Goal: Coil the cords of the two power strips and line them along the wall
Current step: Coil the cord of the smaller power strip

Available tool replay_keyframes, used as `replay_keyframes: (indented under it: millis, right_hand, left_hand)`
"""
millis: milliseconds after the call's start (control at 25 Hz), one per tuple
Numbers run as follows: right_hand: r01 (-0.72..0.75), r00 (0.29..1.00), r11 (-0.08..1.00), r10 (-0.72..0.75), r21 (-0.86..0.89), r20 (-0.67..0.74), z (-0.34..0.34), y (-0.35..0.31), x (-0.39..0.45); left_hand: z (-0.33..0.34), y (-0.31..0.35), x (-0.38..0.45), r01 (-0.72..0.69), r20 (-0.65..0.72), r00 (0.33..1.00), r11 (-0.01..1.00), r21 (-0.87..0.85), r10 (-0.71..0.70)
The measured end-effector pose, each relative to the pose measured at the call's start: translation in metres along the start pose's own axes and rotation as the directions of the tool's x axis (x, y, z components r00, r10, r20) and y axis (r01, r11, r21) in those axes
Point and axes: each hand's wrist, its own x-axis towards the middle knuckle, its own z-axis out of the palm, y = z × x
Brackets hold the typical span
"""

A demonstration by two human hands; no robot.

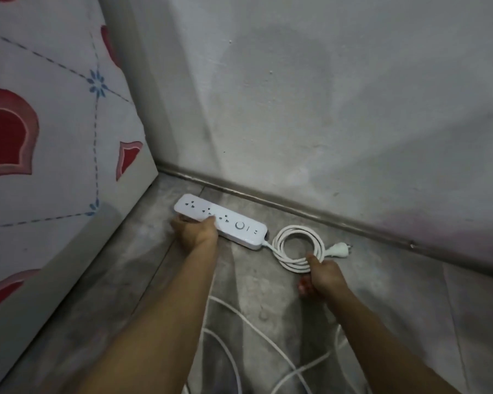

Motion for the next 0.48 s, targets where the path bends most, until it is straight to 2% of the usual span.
replay_keyframes:
  millis: [120,200,240,320,400,480]
  right_hand:
    - [-0.121,0.992,0.953,0.107,0.277,0.065,0.014,-0.028,-0.003]
    - [-0.158,0.987,0.909,0.128,0.387,0.101,0.018,-0.045,-0.006]
    - [-0.174,0.983,0.887,0.132,0.427,0.127,0.019,-0.052,-0.006]
    - [-0.221,0.971,0.863,0.151,0.454,0.186,0.020,-0.063,-0.004]
    - [-0.264,0.957,0.854,0.172,0.449,0.234,0.019,-0.068,0.000]
    - [-0.278,0.948,0.900,0.202,0.335,0.245,0.014,-0.069,0.007]
  left_hand:
    - [0.028,-0.015,-0.026,0.104,0.150,0.986,0.971,-0.215,-0.073]
    - [0.045,-0.012,-0.032,0.170,0.227,0.967,0.954,-0.245,-0.114]
    - [0.053,-0.010,-0.027,0.153,0.248,0.964,0.962,-0.226,-0.095]
    - [0.062,-0.005,-0.015,0.096,0.280,0.959,0.978,-0.183,-0.041]
    - [0.063,0.001,-0.008,0.102,0.292,0.955,0.982,-0.160,-0.052]
    - [0.069,0.003,-0.009,0.087,0.270,0.962,0.989,-0.122,-0.052]
